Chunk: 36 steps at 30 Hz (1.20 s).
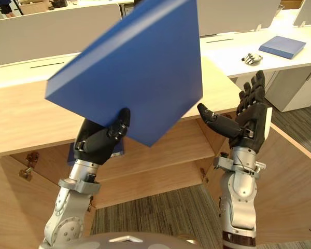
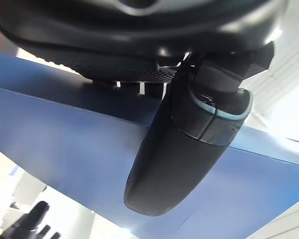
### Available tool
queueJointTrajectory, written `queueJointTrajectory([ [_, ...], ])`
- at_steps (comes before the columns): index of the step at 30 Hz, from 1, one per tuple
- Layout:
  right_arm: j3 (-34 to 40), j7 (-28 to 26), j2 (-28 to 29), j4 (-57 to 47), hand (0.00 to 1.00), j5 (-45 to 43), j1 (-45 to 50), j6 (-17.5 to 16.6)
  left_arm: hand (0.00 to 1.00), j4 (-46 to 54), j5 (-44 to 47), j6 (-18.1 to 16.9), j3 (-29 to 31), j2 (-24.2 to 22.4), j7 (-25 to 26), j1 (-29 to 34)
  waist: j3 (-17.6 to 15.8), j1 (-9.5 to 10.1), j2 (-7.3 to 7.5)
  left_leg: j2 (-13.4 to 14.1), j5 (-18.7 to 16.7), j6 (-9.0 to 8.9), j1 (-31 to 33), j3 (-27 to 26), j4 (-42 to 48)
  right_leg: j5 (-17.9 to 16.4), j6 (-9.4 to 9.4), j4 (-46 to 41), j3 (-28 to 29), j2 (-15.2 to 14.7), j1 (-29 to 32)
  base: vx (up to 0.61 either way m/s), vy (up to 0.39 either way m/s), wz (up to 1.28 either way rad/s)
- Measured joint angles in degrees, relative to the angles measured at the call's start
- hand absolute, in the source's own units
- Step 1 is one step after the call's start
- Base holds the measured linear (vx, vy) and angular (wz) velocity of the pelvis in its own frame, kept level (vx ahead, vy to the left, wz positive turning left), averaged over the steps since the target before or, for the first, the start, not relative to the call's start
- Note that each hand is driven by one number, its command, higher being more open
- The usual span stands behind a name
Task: Walk over to the cabinet, pick up the folder, carry it to the office cabinet, place the folder inside the office cabinet, then close the office cabinet door
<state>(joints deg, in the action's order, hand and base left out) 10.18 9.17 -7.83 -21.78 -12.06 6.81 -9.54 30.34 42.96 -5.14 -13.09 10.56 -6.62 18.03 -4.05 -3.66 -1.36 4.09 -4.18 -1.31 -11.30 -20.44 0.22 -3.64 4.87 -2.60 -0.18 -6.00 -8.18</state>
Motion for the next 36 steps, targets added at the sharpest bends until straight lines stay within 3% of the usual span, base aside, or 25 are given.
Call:
queueJointTrajectory([
  [16,2.58,-7.11,-9.41,3.18,1.0,-6.67,-3.89,-0.56,0.0,-1.08,5.84,1.59,0.31,5.83,-6.25,1.34,-0.25,-0.04,0.47,-0.16,0.07,0.1,1.08,1.24,0.03,0.07,0.12,0.24,-1.22,-0.24,0.15,-0.01,-0.02,0.04],
  [25,0.71,-15.02,-18.05,9.87,1.0,-8.21,-3.9,-0.29,0.0,-1.6,5.81,1.47,3.96,9.91,-9.27,0.39,-0.39,-0.05,0.83,-0.29,0.18,0.25,1.15,1.5,0.03,0.18,0.27,0.24,-1.36,-0.37,0.1,0.0,-0.004,0.01],
  [30,-5.33,-19.45,-22.01,11.95,1.0,-5.54,-3.92,0.49,0.0,-3.64,3.11,1.4,5.09,11.61,-10.29,-2.56,-0.38,0.04,1.02,-0.39,0.54,0.55,1.29,1.82,-0.16,0.36,0.27,0.24,-1.55,-0.43,0.15,-0.01,-0.01,0.02],
  [36,-9.22,-21.19,-23.73,14.56,1.0,1.63,-5.29,1.63,0.0,-6.5,-1.03,1.4,5.49,13.84,-11.59,-3.88,-0.33,0.14,1.11,-0.59,1.32,0.64,1.61,1.93,-1.05,0.78,0.26,0.27,-1.64,-0.48,0.86,0.0,-0.003,0.01],
])
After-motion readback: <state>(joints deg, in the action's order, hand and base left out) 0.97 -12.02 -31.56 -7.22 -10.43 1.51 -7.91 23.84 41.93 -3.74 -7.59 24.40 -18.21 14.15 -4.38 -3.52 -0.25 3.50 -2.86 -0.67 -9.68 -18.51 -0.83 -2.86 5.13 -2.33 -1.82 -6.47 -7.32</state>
